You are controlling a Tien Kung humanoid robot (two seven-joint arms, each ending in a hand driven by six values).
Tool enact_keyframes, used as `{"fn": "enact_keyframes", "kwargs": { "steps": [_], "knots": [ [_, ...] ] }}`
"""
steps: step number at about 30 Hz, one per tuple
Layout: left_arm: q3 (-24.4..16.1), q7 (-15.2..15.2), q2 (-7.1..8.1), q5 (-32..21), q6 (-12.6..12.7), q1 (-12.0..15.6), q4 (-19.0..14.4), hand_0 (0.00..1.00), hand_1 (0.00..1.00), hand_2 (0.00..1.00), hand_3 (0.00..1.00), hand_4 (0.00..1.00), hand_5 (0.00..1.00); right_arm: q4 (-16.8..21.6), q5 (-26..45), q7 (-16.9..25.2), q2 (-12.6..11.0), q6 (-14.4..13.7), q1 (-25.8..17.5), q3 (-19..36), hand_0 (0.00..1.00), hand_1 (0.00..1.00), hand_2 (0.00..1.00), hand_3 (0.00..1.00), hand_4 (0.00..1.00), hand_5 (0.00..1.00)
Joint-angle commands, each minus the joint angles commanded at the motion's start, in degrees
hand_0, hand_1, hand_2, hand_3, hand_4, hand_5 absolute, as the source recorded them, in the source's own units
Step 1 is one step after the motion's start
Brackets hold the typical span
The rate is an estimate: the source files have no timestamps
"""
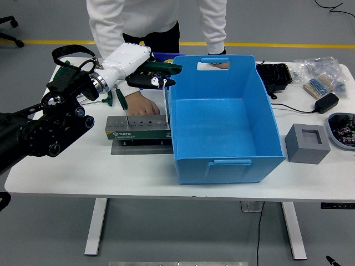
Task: Lift tool from toolbox,place it in box,lift tool from toolbox,place it in box
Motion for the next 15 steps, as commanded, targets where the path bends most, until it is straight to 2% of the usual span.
{"fn": "enact_keyframes", "kwargs": {
  "steps": [15],
  "knots": [
    [-1.45,-1.43,0.96,-1.02,1.09,-0.46,-0.25,0.175,0.048,0.059,0.002,0.947,0.915,0.00,0.15,0.02,0.10,-0.01,-0.13,-0.03,0.717,0.699,0.759,0.678,0.927,0.807]
  ]
}}
